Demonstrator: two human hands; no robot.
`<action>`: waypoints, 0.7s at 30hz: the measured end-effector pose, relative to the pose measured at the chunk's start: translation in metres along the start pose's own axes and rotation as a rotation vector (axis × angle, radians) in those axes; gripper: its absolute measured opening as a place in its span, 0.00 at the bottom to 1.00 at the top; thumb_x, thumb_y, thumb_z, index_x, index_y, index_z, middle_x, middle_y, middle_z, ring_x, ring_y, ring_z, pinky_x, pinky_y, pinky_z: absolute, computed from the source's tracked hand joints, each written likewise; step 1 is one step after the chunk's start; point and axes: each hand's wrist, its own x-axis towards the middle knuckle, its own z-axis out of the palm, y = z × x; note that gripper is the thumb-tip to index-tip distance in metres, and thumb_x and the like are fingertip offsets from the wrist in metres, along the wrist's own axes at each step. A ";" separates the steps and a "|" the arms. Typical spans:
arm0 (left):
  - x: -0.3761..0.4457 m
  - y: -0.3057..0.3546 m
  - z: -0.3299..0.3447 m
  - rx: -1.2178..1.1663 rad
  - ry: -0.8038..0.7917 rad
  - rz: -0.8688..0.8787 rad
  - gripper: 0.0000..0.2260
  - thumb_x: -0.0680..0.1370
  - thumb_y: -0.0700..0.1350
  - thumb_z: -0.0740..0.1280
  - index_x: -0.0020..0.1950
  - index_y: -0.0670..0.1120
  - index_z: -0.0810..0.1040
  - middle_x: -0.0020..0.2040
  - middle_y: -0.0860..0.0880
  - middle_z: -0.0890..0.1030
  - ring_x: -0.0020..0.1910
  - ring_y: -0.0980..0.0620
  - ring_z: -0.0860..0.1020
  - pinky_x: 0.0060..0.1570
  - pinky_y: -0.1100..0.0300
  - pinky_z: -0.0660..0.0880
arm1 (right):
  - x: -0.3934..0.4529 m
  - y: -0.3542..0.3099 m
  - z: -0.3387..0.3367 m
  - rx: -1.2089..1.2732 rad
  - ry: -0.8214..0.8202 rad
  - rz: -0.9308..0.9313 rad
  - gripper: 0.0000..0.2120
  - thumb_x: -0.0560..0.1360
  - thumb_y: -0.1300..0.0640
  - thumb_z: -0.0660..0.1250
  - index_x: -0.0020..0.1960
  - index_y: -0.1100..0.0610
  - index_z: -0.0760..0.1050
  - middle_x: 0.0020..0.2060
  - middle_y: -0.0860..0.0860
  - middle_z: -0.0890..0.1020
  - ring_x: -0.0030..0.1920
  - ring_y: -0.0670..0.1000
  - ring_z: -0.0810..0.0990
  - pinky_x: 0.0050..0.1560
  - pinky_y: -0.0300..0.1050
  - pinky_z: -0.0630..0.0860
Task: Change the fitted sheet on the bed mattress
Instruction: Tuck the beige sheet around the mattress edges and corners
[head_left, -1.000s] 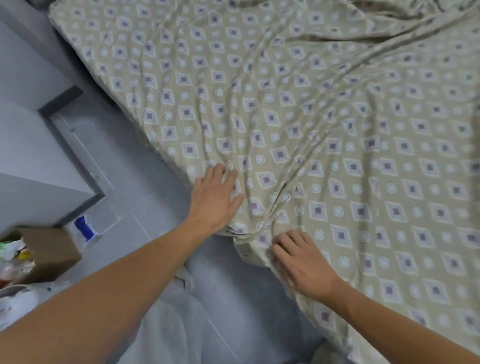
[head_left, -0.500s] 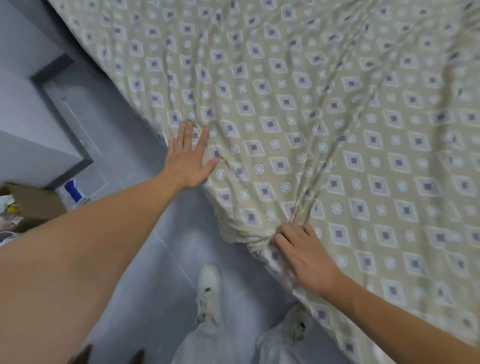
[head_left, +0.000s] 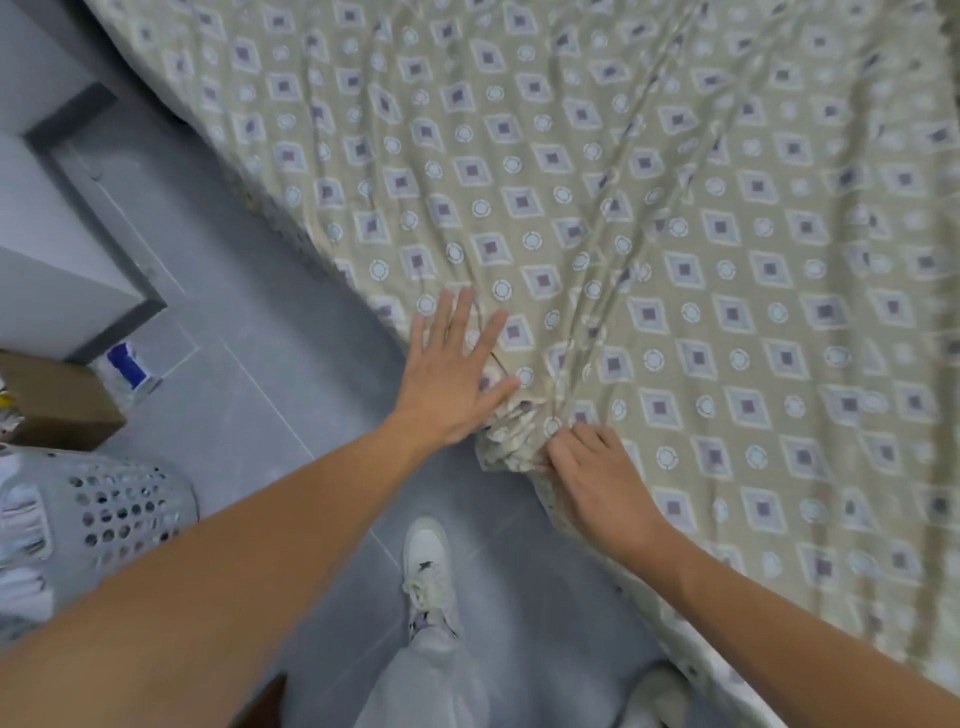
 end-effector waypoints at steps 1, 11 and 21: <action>0.002 -0.003 0.004 0.006 0.007 0.010 0.37 0.81 0.75 0.43 0.85 0.59 0.36 0.84 0.44 0.33 0.82 0.42 0.30 0.80 0.36 0.38 | -0.009 0.003 0.000 -0.016 -0.011 -0.004 0.10 0.83 0.58 0.54 0.45 0.55 0.70 0.40 0.51 0.73 0.41 0.55 0.71 0.48 0.49 0.64; -0.010 0.016 0.004 0.018 0.000 -0.107 0.37 0.82 0.72 0.45 0.85 0.57 0.38 0.85 0.44 0.35 0.83 0.41 0.34 0.80 0.34 0.42 | -0.127 0.034 -0.033 -0.012 -0.161 0.092 0.05 0.81 0.51 0.62 0.52 0.53 0.73 0.48 0.49 0.74 0.47 0.54 0.75 0.49 0.50 0.66; -0.083 0.073 0.034 -0.060 -0.048 -0.043 0.39 0.80 0.74 0.50 0.83 0.62 0.31 0.84 0.50 0.30 0.83 0.43 0.32 0.81 0.38 0.50 | -0.179 0.011 -0.015 -0.159 -0.116 0.216 0.12 0.74 0.53 0.75 0.47 0.54 0.73 0.43 0.52 0.75 0.43 0.58 0.72 0.43 0.53 0.68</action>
